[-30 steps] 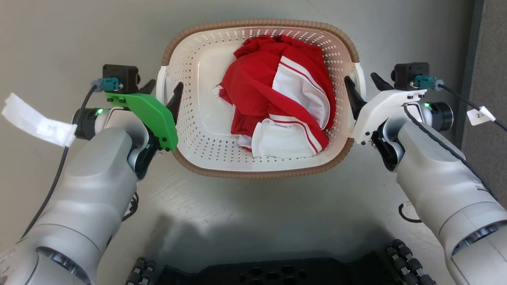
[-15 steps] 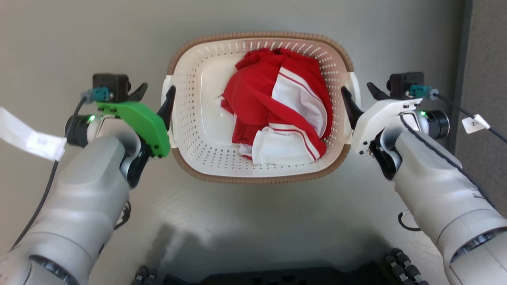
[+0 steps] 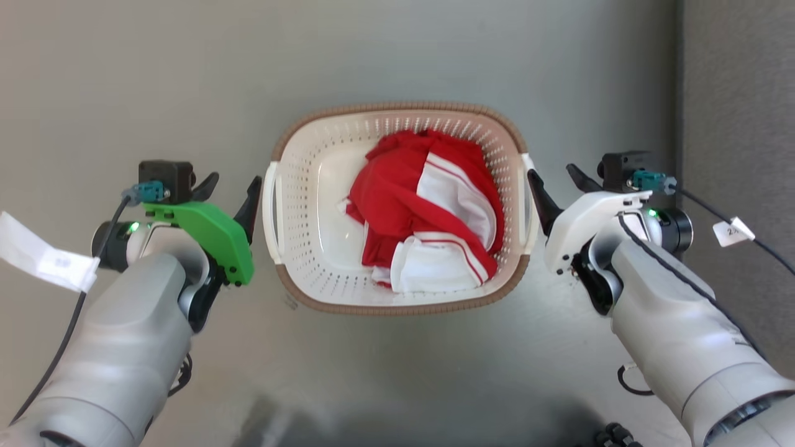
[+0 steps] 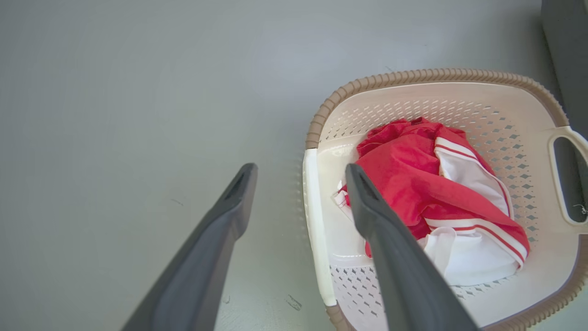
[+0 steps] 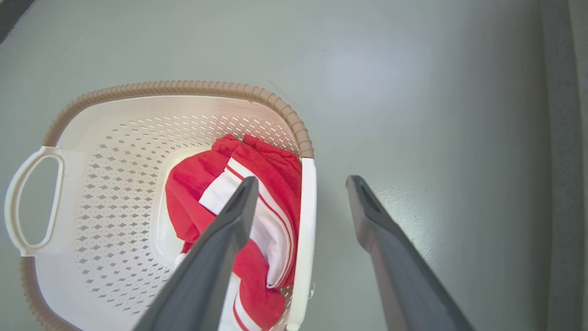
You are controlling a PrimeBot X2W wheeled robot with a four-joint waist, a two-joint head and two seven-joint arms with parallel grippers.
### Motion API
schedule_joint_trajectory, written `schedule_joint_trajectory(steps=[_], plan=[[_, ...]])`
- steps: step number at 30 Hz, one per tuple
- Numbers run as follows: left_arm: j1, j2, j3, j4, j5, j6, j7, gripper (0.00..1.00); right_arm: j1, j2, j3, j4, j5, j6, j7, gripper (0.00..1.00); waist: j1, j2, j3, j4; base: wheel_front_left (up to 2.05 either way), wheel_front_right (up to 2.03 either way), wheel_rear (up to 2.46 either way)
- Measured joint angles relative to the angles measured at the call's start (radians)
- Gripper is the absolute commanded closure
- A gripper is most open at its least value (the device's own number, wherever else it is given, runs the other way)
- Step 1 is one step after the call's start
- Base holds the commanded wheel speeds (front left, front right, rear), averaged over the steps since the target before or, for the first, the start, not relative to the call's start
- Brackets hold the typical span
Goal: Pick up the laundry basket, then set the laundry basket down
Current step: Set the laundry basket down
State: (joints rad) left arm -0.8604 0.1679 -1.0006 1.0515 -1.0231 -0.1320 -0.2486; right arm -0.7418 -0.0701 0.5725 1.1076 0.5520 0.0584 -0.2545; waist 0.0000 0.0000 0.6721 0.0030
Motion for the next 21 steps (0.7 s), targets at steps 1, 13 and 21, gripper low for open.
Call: schedule_joint_trajectory(steps=[1,13,21], plan=[[0.006,0.003,0.001,-0.001,0.000,0.000,0.000,0.00,0.007,0.000,-0.003,-0.007,0.000,0.000,0.000,0.00,0.0000,0.0000,-0.012,-0.002,0.00,0.00,0.00],[0.060,0.041,0.135,-0.132,0.106,0.021,0.000,0.00,0.114,-0.008,-0.047,-0.101,-0.011,-0.035,0.000,0.00,0.0000,0.0000,-0.162,-0.027,0.00,0.00,0.00],[0.136,0.055,0.216,-0.214,0.152,0.066,0.000,0.00,0.161,-0.029,-0.084,-0.192,-0.031,-0.061,0.000,0.00,0.0000,0.0000,-0.243,-0.033,0.00,0.00,0.00]])
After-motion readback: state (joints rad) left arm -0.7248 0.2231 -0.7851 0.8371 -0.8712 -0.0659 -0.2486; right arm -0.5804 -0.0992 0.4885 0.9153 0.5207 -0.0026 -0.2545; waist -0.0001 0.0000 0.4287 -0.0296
